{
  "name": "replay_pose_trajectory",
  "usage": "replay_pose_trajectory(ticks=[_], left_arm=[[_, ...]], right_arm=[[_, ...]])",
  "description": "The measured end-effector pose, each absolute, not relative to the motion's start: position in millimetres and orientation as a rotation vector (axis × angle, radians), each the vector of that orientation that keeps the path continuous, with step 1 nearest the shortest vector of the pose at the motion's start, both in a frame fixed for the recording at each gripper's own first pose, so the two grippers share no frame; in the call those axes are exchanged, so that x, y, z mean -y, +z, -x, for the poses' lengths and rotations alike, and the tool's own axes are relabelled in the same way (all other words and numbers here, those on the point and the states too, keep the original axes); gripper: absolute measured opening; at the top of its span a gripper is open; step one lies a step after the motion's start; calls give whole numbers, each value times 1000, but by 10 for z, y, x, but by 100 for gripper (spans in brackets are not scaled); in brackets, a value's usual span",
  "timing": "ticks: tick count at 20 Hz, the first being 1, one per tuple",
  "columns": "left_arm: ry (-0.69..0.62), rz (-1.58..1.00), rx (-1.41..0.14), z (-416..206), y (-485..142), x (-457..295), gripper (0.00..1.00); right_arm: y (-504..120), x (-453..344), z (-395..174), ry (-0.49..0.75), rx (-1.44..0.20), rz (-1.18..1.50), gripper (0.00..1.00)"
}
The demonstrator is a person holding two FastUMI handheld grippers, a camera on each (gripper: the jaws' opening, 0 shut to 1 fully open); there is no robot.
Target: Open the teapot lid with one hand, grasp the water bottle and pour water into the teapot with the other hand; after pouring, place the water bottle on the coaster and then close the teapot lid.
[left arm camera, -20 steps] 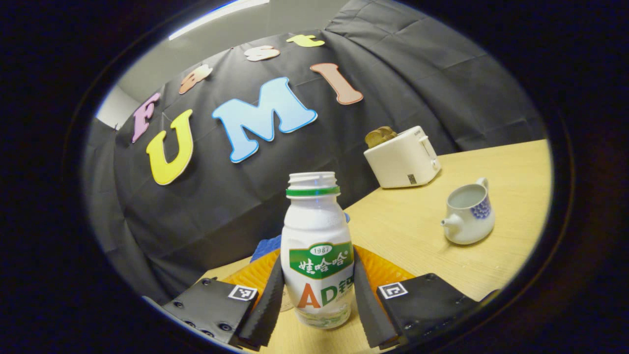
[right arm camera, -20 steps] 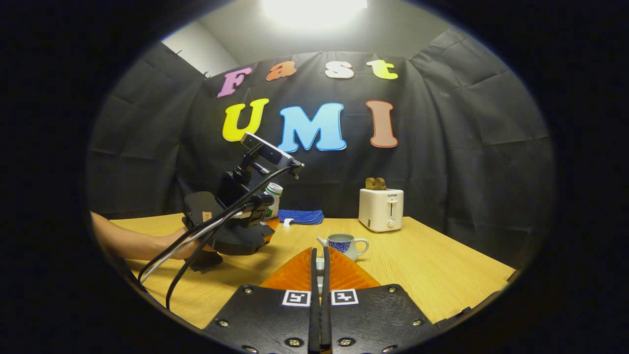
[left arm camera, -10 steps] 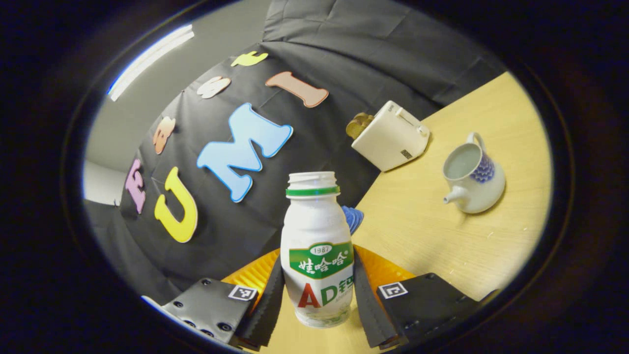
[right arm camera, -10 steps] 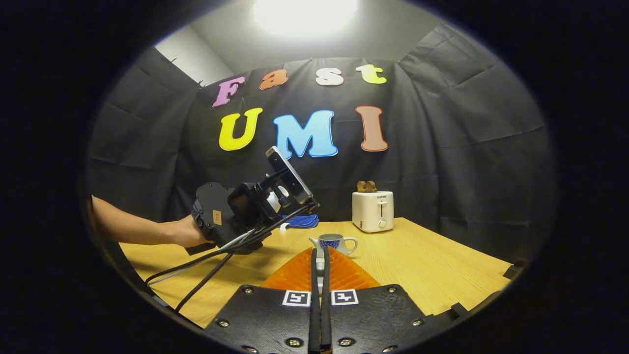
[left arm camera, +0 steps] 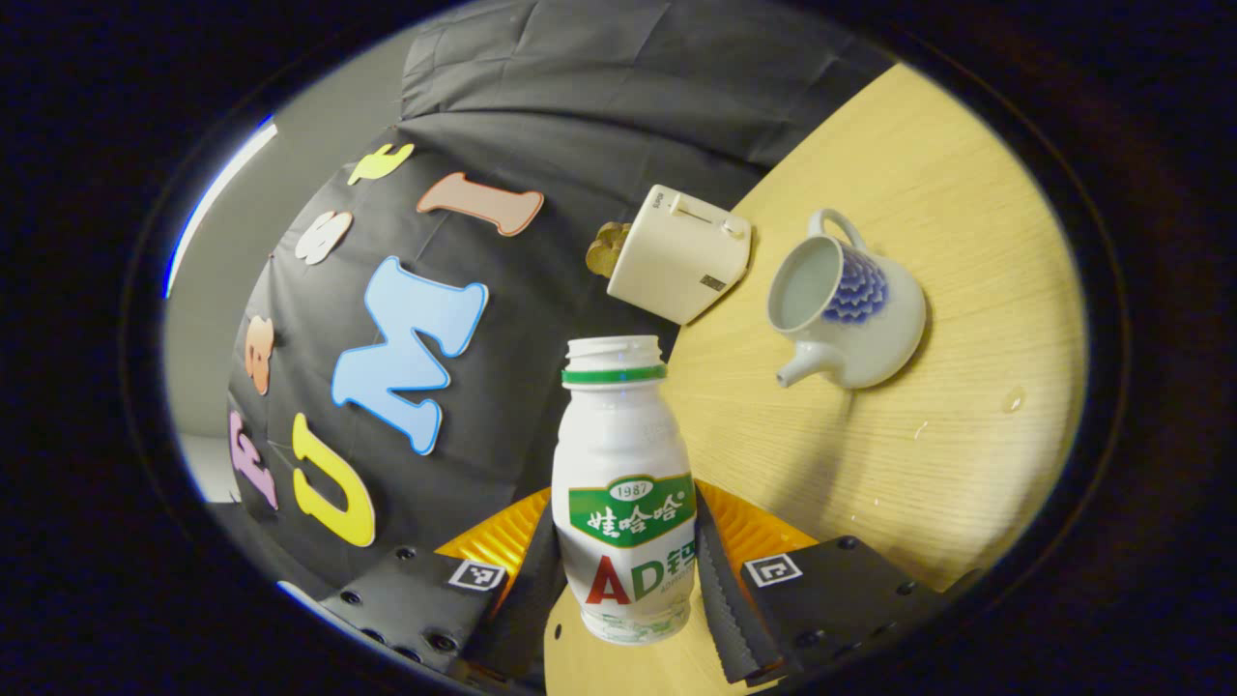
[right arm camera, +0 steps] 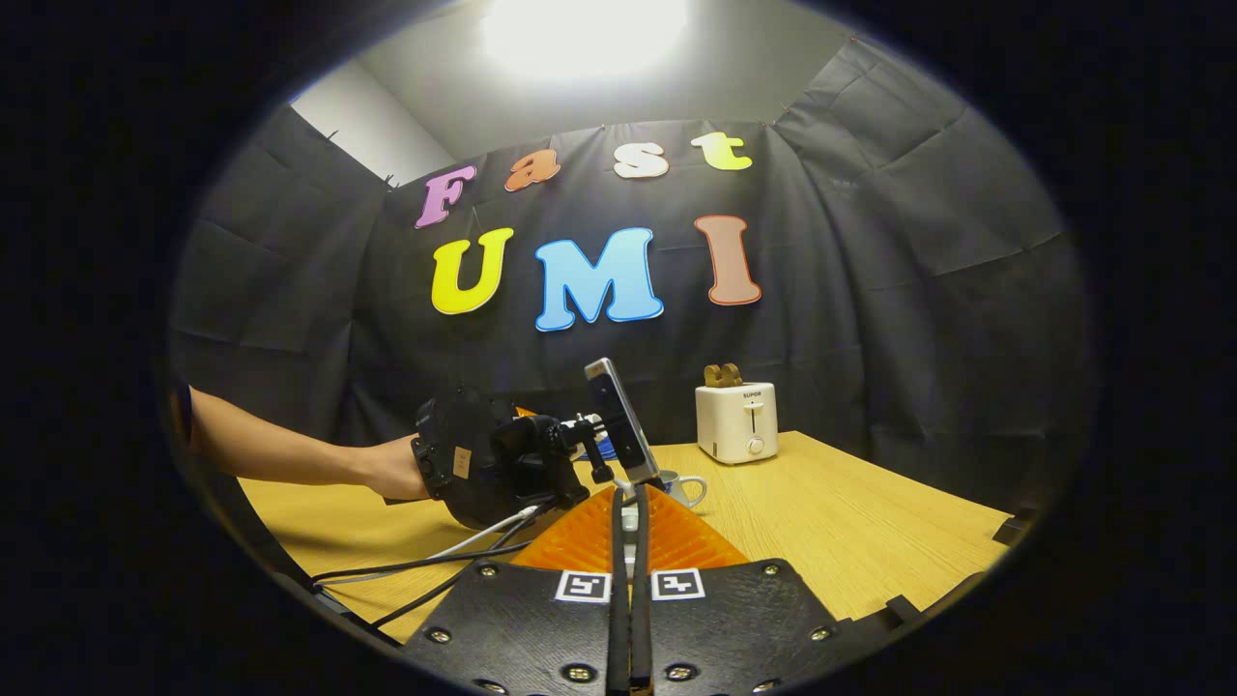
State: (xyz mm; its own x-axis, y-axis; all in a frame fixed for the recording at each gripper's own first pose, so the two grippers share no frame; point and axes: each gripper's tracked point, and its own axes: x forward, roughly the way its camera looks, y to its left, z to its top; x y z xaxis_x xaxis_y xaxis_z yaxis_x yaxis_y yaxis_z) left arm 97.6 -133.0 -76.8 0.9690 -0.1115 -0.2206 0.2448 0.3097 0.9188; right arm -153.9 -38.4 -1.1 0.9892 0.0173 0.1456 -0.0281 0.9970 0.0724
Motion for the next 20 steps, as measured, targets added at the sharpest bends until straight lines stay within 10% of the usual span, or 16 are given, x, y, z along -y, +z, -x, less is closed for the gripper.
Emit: replay_pose_trajectory(ticks=[20], left_arm=[[-313,-1643,-60,-970,-772,1650,74]], right_arm=[[-43,424,1505,29,141,-89,1]])
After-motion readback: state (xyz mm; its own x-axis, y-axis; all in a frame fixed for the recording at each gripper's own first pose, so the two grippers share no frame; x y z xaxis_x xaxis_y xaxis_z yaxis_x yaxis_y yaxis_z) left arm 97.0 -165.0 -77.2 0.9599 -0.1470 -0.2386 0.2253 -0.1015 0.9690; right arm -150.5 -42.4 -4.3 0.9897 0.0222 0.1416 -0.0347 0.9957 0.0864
